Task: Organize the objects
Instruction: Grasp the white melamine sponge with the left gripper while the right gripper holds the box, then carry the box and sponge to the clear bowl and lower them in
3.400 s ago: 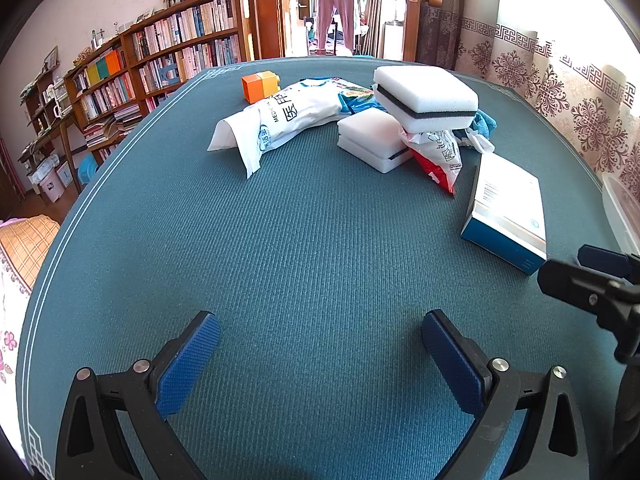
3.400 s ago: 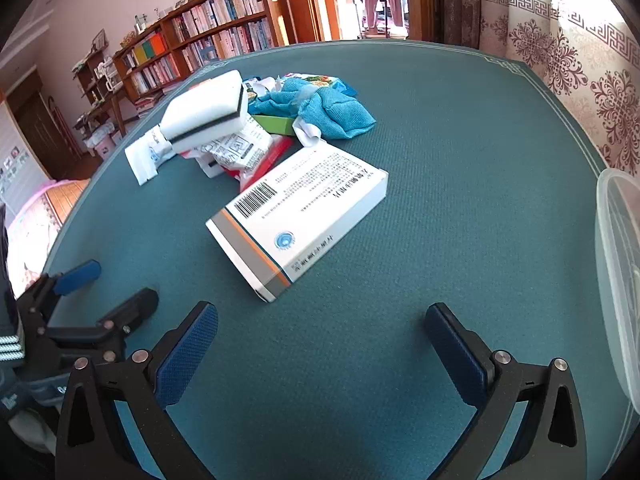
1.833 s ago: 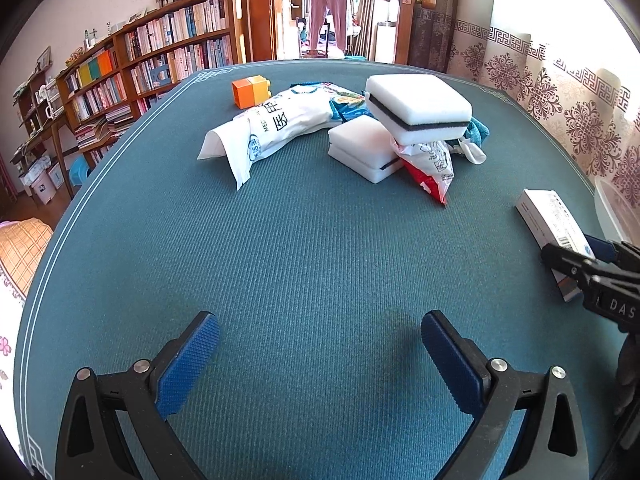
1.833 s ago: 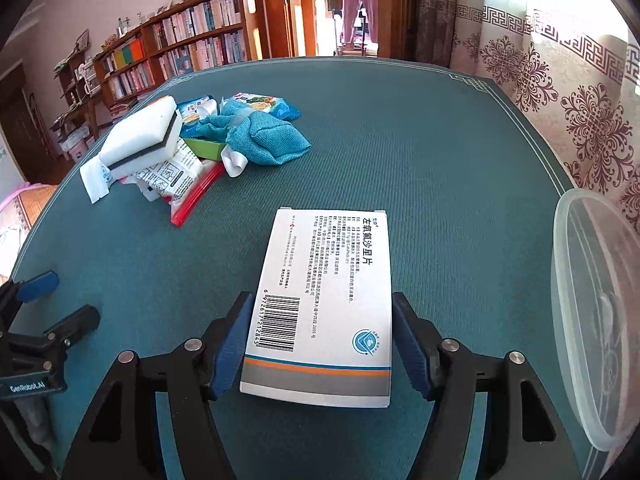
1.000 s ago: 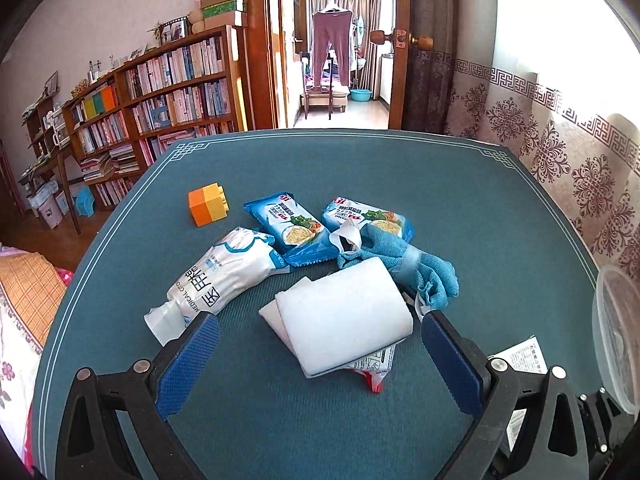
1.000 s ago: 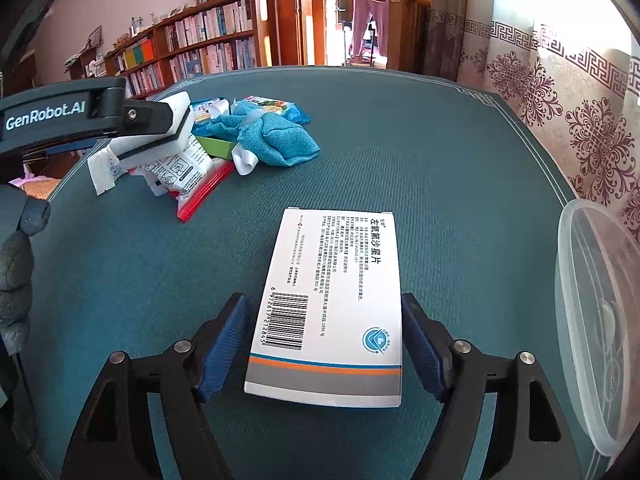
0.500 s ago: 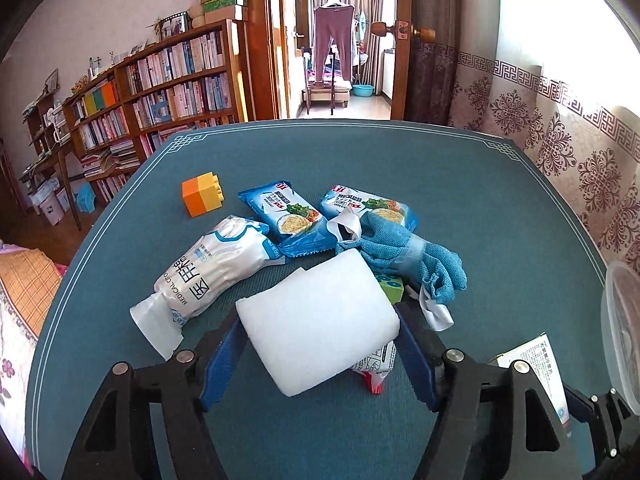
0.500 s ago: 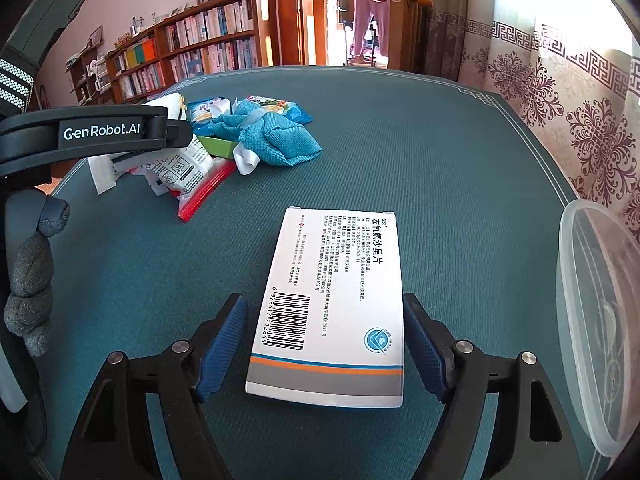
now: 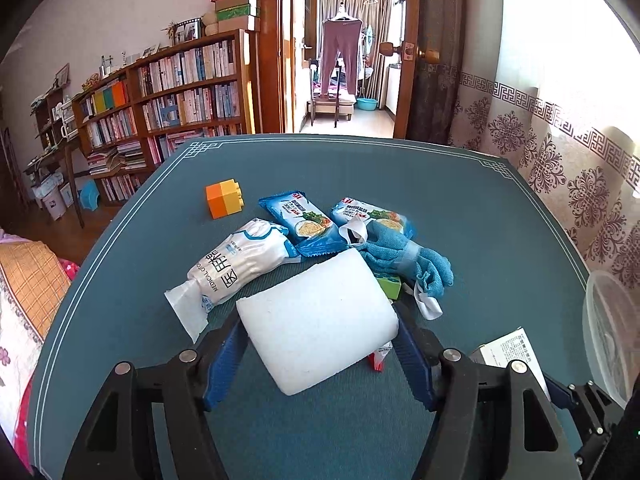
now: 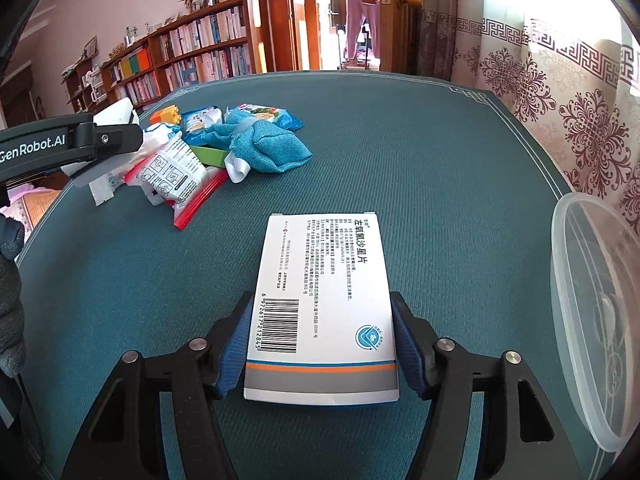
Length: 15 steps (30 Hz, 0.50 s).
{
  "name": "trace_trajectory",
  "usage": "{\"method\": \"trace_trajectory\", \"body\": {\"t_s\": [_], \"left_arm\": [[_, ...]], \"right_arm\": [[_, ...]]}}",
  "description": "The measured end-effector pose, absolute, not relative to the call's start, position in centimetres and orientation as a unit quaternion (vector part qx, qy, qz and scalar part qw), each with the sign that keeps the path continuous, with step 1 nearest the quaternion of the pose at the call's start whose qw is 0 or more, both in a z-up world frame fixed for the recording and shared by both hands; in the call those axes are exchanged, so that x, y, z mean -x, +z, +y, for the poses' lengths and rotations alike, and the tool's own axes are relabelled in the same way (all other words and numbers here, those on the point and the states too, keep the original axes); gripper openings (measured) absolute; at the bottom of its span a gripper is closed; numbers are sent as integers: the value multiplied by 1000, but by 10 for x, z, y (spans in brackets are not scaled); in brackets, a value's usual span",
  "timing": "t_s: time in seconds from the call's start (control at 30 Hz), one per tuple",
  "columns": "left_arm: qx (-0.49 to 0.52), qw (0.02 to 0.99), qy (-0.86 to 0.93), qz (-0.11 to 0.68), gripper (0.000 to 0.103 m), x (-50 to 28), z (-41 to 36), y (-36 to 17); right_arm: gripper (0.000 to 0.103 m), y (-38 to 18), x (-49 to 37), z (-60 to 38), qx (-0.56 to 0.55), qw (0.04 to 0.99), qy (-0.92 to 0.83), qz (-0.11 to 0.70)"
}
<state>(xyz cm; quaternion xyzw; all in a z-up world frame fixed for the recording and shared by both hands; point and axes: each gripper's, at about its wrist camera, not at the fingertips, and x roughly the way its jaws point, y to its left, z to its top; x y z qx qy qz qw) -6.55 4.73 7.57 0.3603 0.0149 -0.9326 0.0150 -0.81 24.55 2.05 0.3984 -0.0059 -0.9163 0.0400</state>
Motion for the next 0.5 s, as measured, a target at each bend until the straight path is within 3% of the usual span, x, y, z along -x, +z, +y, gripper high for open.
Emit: {"method": "trace_trajectory", "body": {"t_s": [0.5], "left_arm": [[-364,5,-931,3,72,53,60,77]], "right_arm": [[64,44,-5,260,-365,58,-928,-38]]}}
